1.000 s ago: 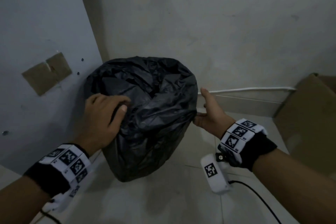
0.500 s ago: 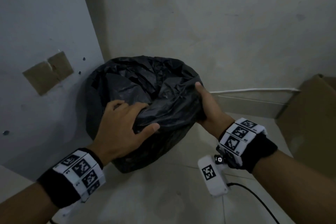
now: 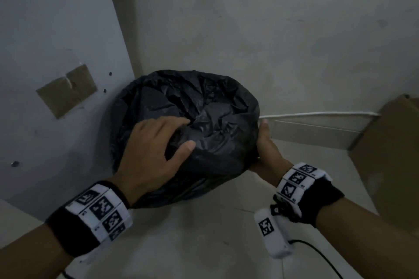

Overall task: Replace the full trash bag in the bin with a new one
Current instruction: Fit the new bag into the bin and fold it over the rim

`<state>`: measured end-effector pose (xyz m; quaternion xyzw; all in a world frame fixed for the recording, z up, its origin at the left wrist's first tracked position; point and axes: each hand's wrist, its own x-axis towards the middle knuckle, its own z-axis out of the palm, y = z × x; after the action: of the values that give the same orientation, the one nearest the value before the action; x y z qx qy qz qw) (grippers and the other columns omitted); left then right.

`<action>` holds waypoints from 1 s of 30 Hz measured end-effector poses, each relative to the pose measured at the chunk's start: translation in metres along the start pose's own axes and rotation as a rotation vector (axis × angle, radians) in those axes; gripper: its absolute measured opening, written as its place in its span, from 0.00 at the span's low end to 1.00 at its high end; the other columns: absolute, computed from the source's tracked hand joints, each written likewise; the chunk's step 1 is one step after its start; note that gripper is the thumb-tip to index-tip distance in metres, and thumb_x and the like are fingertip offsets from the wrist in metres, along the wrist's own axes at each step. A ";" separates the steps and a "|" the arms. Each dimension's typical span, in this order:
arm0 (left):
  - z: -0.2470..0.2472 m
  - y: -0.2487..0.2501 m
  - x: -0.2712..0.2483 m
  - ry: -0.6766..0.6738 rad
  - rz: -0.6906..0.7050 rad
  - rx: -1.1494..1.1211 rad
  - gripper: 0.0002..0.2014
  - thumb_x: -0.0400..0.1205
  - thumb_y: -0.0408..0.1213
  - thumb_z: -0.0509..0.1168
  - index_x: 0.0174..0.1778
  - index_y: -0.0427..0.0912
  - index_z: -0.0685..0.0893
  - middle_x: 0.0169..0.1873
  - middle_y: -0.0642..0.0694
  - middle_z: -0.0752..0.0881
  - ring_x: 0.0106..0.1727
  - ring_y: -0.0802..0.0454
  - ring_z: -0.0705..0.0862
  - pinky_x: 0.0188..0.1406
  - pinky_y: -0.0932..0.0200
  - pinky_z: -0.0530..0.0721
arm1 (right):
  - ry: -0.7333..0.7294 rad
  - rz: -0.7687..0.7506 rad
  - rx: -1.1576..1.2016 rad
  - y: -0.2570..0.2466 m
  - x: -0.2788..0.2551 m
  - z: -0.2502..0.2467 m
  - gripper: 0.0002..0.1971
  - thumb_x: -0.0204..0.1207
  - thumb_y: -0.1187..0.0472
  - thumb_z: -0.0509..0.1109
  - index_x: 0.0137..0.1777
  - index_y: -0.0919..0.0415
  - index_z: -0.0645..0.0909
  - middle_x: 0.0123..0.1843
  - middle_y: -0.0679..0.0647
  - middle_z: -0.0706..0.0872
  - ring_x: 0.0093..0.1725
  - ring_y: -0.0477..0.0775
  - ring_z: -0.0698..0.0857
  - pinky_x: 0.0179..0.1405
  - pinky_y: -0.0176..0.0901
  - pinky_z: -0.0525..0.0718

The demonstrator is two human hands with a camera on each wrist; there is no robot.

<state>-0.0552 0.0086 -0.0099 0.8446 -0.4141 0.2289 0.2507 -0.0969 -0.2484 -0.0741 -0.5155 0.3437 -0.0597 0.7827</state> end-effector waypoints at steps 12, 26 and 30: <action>0.007 -0.017 -0.007 -0.058 0.027 0.172 0.27 0.84 0.62 0.49 0.45 0.45 0.86 0.41 0.49 0.87 0.45 0.44 0.83 0.64 0.44 0.70 | 0.152 -0.154 -0.219 0.009 -0.017 -0.001 0.06 0.82 0.66 0.64 0.44 0.63 0.80 0.51 0.65 0.85 0.48 0.62 0.83 0.48 0.56 0.84; 0.032 -0.005 -0.089 -0.084 -1.437 -1.386 0.34 0.71 0.68 0.63 0.71 0.55 0.74 0.69 0.46 0.79 0.65 0.44 0.81 0.67 0.37 0.77 | -0.078 0.098 0.054 0.038 -0.027 0.020 0.43 0.58 0.40 0.79 0.75 0.50 0.72 0.69 0.56 0.82 0.62 0.66 0.86 0.47 0.65 0.89; 0.035 -0.008 -0.074 -0.055 -1.286 -1.623 0.29 0.79 0.63 0.57 0.72 0.51 0.78 0.64 0.46 0.86 0.67 0.45 0.83 0.68 0.44 0.78 | -0.074 0.063 0.080 0.037 -0.030 0.020 0.31 0.68 0.46 0.76 0.71 0.54 0.76 0.64 0.56 0.85 0.57 0.62 0.87 0.39 0.54 0.90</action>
<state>-0.0832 0.0349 -0.0831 0.4881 0.0801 -0.3154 0.8098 -0.1177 -0.2026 -0.0864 -0.4745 0.3280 -0.0297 0.8163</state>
